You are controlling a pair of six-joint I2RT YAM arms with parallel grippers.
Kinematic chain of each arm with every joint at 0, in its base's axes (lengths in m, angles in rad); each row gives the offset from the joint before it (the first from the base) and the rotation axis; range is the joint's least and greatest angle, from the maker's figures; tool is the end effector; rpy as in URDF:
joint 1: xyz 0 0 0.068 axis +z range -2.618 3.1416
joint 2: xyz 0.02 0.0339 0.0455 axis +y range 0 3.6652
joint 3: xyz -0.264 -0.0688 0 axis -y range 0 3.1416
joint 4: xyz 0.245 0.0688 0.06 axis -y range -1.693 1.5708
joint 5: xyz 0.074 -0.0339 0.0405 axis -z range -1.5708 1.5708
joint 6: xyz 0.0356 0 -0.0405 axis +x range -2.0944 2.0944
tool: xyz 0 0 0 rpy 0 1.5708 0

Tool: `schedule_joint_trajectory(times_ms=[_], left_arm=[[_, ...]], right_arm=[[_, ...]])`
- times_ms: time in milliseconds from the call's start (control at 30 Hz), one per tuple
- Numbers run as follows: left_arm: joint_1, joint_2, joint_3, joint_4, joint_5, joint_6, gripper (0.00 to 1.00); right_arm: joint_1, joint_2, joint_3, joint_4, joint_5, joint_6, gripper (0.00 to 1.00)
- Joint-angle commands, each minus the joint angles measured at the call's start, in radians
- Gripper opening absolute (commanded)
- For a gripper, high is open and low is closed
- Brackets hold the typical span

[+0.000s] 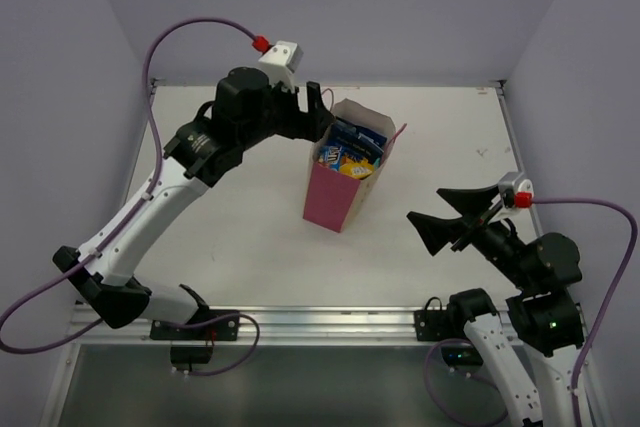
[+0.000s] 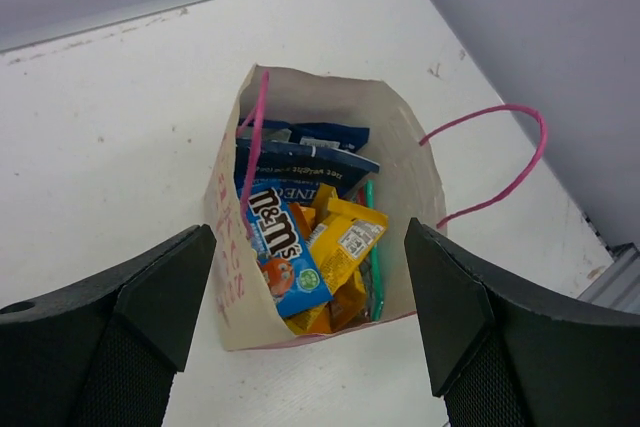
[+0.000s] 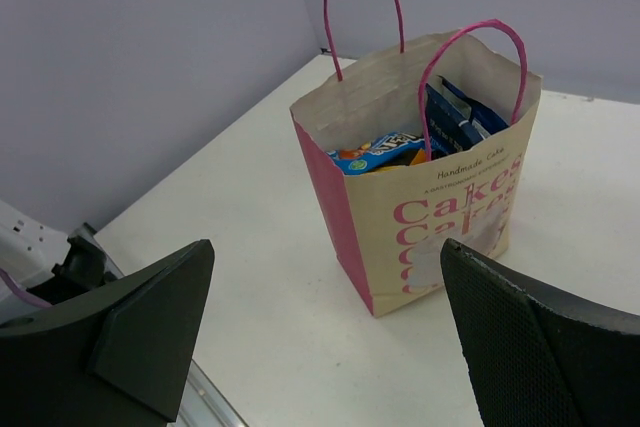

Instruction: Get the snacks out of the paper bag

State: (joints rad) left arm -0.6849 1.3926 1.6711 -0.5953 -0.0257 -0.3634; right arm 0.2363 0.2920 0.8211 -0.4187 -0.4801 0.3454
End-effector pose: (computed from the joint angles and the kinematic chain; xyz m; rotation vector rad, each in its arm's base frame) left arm 0.2301 -0.1868 0.4642 0.2938 1.9249 -0.6844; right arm 0.0480 0.0285 0.3766 -0.3218 1.4929 0.8173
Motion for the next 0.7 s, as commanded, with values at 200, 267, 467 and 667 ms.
schedule_joint_trajectory(times_ms=[200,267,467,667], left_arm=[[-0.065,0.155,-0.042,0.049,-0.255,0.033,0.71],[-0.065,0.201,0.008,0.032,-0.290,0.049,0.69],[-0.064,0.318,0.102,0.011,-0.353,0.069,0.52],[-0.058,0.371,0.116,0.032,-0.344,0.112,0.02]], right_arm=[[0.003,0.010,0.035,-0.003,0.009,-0.010,0.99],[0.003,0.018,0.041,-0.006,0.018,-0.008,0.99],[0.003,0.096,0.104,-0.098,0.061,-0.042,0.99],[0.003,0.176,0.153,-0.091,0.070,-0.062,0.99]])
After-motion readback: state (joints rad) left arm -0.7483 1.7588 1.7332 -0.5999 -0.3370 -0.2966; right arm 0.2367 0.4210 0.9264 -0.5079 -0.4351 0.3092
